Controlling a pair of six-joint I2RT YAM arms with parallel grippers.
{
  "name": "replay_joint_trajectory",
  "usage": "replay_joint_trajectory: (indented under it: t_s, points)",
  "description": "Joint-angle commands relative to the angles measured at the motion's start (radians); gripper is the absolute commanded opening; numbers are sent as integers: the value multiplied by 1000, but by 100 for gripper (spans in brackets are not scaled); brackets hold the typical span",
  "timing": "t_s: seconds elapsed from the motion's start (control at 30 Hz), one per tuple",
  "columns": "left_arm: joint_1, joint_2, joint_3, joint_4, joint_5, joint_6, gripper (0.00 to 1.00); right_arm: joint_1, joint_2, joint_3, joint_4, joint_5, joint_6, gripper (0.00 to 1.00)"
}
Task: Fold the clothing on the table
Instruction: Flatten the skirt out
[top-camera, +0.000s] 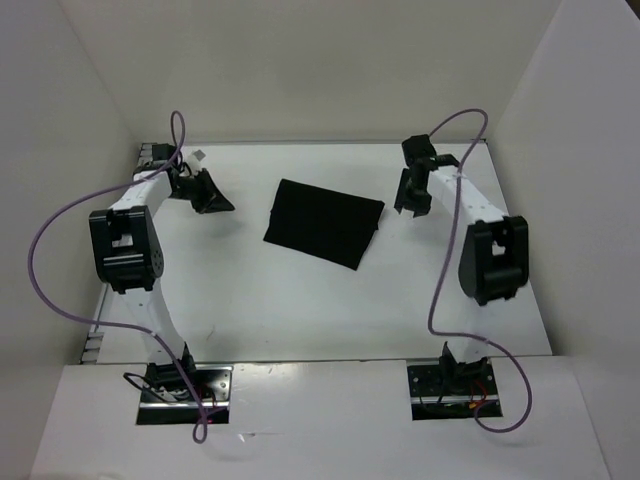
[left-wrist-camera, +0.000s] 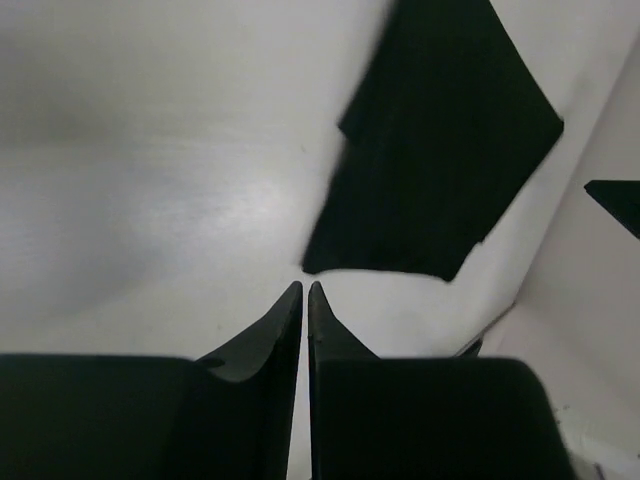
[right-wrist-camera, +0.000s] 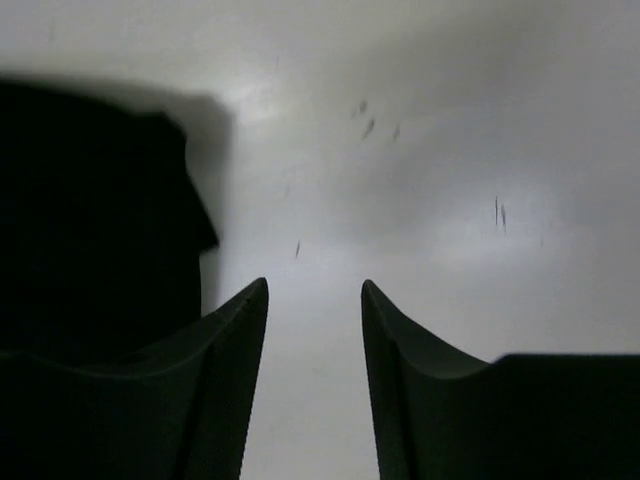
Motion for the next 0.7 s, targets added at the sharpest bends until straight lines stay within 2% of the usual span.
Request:
replay_joint_trajectory:
  t_s: [0.0,0.07,0.17,0.23,0.33,0.43,0.47,0.5,0.53,0.57,0.63,0.67]
  points:
    - [-12,-176,-101,-64,159,120,10,66,-291,-211,25,51,46,47]
    - [-12,-277,-210,-14,173,108,9,106,-424,-386,25,101,91,44]
    - [-12,-327,-333,6,182,125,10,115,-546,-563,86,111,140,42]
    - [-12,-327,-348,-45,164,180,5,115,-580,-601,86,111,174,39]
    - [-3,-419,-407,-32,173,180,5,128,-667,-604,77,154,199,39]
    - [-3,-529,-358,-32,161,144,29,128,-732,-532,51,181,165,44]
    - [-3,-552,-342,-17,161,134,31,128,-732,-515,51,159,151,53]
    - [-3,-591,-332,24,176,122,49,128,-732,-501,60,91,136,53]
    - [-14,-603,-318,47,181,93,93,128,-732,-492,71,51,113,53]
    - [-32,-603,-302,58,147,93,100,128,-722,-483,85,11,113,53]
    - [-101,-570,-244,49,66,93,100,128,-686,-473,109,-75,123,55]
    - [-129,-504,-229,40,51,102,100,128,-677,-464,137,-90,136,55]
